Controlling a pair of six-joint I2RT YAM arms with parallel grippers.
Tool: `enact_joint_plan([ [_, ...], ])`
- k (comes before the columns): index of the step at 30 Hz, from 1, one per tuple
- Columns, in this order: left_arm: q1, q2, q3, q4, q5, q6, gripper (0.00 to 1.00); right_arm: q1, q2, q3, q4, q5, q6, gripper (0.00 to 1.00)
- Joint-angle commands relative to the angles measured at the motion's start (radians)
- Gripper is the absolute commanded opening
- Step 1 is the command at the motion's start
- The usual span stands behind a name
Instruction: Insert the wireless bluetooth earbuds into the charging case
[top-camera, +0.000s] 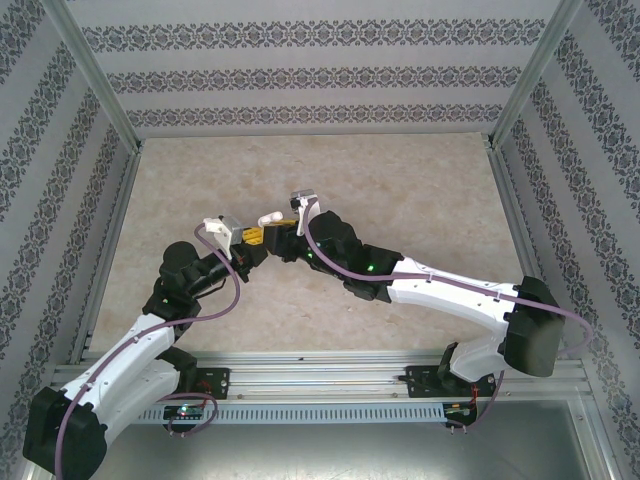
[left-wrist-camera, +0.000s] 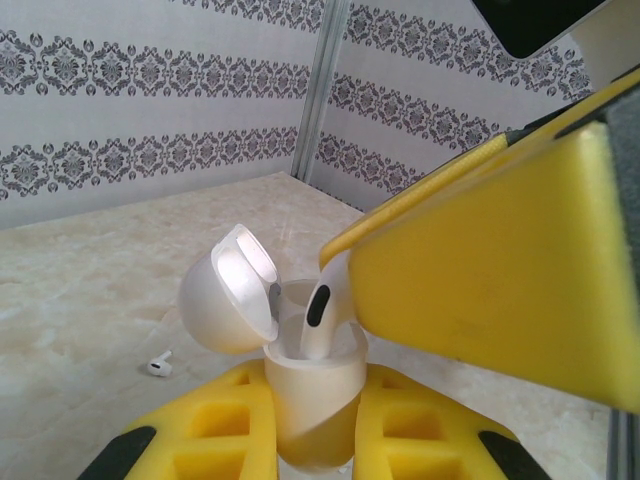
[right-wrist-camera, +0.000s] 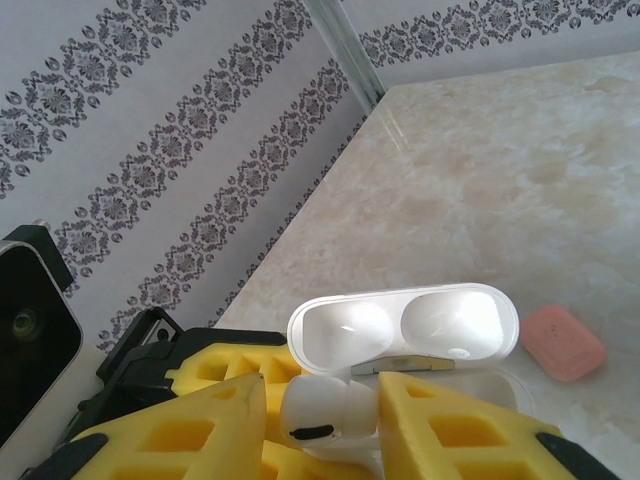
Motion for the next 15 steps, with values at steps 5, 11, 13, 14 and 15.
enact_joint_plan([
  [5, -0.004, -0.016, 0.057, 0.083, -0.023, -0.016, 0.0, 0.017, -0.006, 0.011, -0.11, 0.003, -0.002, 0.36],
  [11, -0.005, -0.019, 0.053, 0.079, -0.018, -0.016, 0.0, 0.006, 0.014, 0.055, -0.155, -0.034, 0.005, 0.36],
  [13, -0.004, -0.022, 0.053, 0.078, -0.019, -0.015, 0.0, -0.001, 0.024, 0.072, -0.173, -0.055, 0.018, 0.36],
  [14, -0.004, -0.024, 0.052, 0.075, -0.019, -0.016, 0.0, -0.005, 0.031, 0.081, -0.185, -0.065, 0.026, 0.36],
  [15, -0.004, -0.025, 0.052, 0.074, -0.017, -0.016, 0.0, -0.008, 0.037, 0.091, -0.195, -0.075, 0.03, 0.36],
])
